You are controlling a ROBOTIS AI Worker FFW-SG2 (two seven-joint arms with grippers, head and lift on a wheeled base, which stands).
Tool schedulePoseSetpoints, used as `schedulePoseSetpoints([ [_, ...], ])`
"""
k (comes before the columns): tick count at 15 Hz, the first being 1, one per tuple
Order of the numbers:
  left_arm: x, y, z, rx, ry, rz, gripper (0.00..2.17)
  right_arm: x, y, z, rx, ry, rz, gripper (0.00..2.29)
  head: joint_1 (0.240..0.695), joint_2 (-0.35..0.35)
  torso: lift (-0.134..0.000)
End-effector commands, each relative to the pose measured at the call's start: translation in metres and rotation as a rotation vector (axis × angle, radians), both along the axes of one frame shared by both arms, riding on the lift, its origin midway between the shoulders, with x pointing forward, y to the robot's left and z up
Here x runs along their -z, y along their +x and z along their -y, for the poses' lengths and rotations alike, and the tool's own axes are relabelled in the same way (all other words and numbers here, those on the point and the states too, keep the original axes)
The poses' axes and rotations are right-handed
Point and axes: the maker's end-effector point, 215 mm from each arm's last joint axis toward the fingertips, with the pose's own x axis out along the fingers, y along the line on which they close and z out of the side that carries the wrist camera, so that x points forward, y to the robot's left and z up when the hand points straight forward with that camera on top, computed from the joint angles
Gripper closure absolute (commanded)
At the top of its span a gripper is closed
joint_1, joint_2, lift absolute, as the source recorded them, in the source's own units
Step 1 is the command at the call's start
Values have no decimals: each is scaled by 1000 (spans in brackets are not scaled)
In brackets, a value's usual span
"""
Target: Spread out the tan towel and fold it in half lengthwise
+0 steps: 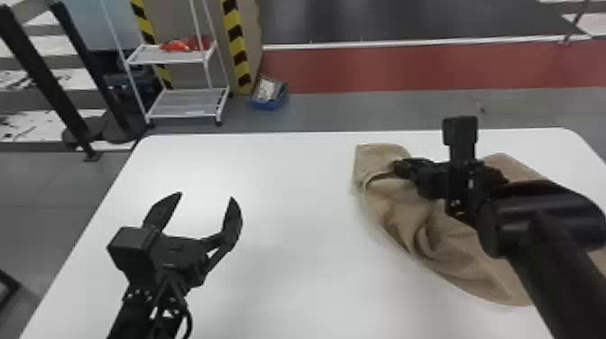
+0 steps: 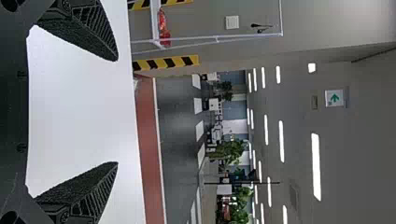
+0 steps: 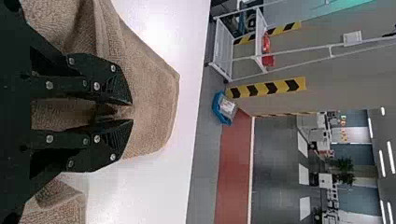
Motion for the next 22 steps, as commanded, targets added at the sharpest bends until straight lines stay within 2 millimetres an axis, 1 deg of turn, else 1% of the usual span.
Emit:
schedulePoseSetpoints([
  [1, 0, 0, 0, 0, 0, 0, 87, 3, -3, -4, -8, -2, -4, 1463, 695, 102, -128],
  [2, 1, 0, -1, -1, -1, -1, 87, 5, -6, -4, -6, 2, -3, 1625, 695, 103, -128],
  [4, -2, 0, -2, -6, 2, 4, 87, -8, -7, -7, -10, 12, 27, 1652, 695, 106, -128],
  [8, -6, 0, -4, -10, 3, 11, 87, -56, -5, -16, -33, 10, 110, 1652, 695, 114, -128],
  [9, -5, 0, -3, -8, 4, 9, 87, -67, -6, -21, -41, 15, 124, 1652, 695, 116, -128],
  [11, -8, 0, -6, -19, 5, 15, 87, -89, -11, -39, -79, 49, 157, 1652, 695, 124, -128],
  [13, -9, 0, -10, -30, 8, 16, 87, -113, -16, -68, -130, 99, 182, 1652, 695, 137, -128],
  [15, -9, 0, -10, -30, 8, 16, 87, -138, -29, -112, -217, 155, 205, 1652, 695, 160, -128],
  [16, -8, 0, -11, -31, 8, 15, 87, -152, -39, -138, -268, 190, 218, 1652, 690, 176, -128],
  [17, -9, -1, -12, -34, 9, 16, 87, -166, -52, -161, -326, 235, 228, 1652, 678, 214, -128],
  [18, -8, -2, -13, -36, 12, 14, 87, -176, -71, -186, -392, 268, 231, 1652, 673, 233, -128],
  [19, -9, -2, -15, -38, 12, 15, 87, -181, -89, -204, -437, 283, 232, 1652, 668, 256, -128],
  [20, -9, -3, -17, -42, 12, 16, 87, -176, -106, -219, -474, 288, 211, 1652, 664, 280, -128],
  [21, -7, -4, -17, -42, 13, 13, 87, -166, -118, -227, -502, 302, 173, 1652, 663, 300, -128],
  [22, -8, -3, -16, -42, 11, 14, 87, -151, -134, -237, -528, 300, 138, 1652, 665, 323, -128],
])
